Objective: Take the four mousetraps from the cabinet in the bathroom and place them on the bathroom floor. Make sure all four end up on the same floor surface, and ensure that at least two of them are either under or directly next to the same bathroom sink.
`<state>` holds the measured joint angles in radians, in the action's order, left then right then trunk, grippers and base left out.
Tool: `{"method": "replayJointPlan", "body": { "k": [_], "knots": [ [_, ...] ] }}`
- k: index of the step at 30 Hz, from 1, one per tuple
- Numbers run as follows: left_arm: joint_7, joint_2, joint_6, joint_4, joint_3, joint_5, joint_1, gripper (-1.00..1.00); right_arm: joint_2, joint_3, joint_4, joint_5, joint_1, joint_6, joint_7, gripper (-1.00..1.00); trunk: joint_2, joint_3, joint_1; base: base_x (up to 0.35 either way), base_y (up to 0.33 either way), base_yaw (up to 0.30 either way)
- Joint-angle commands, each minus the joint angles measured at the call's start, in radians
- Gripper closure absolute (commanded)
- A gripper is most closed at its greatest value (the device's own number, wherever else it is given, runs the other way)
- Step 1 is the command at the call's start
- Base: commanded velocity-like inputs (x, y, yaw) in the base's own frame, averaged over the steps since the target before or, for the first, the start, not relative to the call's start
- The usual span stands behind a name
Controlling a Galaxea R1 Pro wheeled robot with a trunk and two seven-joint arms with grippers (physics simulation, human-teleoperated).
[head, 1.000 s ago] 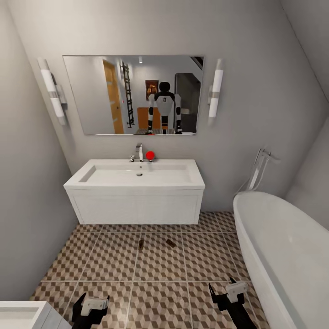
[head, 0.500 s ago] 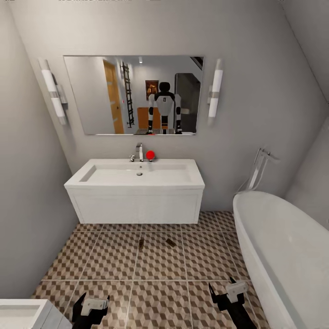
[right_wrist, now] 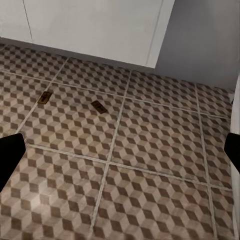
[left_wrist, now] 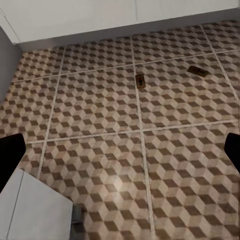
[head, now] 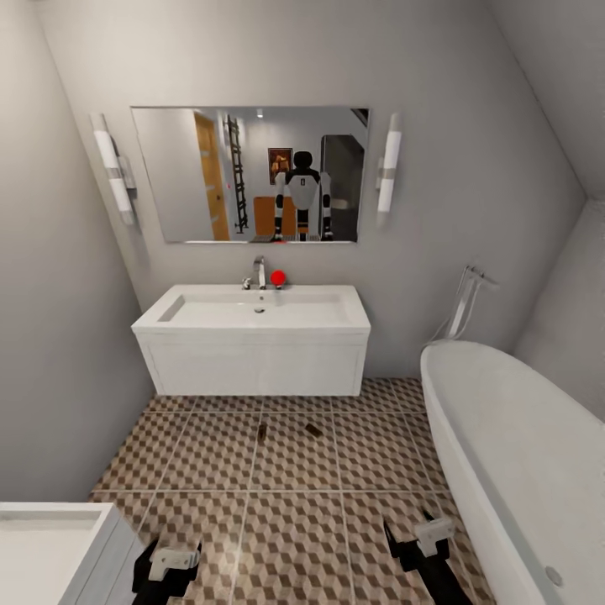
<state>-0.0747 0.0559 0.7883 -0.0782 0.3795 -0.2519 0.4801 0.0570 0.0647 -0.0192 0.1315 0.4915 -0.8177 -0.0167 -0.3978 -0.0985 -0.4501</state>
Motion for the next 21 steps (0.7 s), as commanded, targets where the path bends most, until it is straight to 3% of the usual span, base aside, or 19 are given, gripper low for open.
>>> {"method": "replayJointPlan", "body": {
  "k": [1, 11, 16, 21],
  "knots": [
    [-0.007, -0.001, 0.005, -0.003, 0.009, -0.001, 0.001, -1.0, 0.001, 0.006, 0.001, -0.004, 0.001, -0.003, -0.002, -1.0, -0.002, -0.002, 0.0, -0.337, 0.0, 0.0],
    [-0.006, -0.001, -0.005, -0.003, 0.009, -0.001, 0.002, -1.0, 0.0, 0.006, 0.001, -0.004, 0.001, -0.003, -0.002, -1.0, -0.002, -0.002, 0.0, -0.338, 0.0, 0.0],
    [-0.004, -0.001, -0.073, -0.003, 0.009, 0.0, 0.002, -1.0, 0.0, 0.006, 0.001, -0.004, 0.001, -0.003, -0.002, -1.0, -0.002, -0.002, 0.0, -0.339, 0.0, 0.0],
    [-0.004, -0.001, -0.085, -0.003, 0.009, 0.0, 0.001, -1.0, 0.001, 0.006, 0.001, -0.004, 0.001, -0.003, -0.002, -1.0, -0.002, -0.002, 0.0, -0.339, 0.0, 0.0]
  ]
}}
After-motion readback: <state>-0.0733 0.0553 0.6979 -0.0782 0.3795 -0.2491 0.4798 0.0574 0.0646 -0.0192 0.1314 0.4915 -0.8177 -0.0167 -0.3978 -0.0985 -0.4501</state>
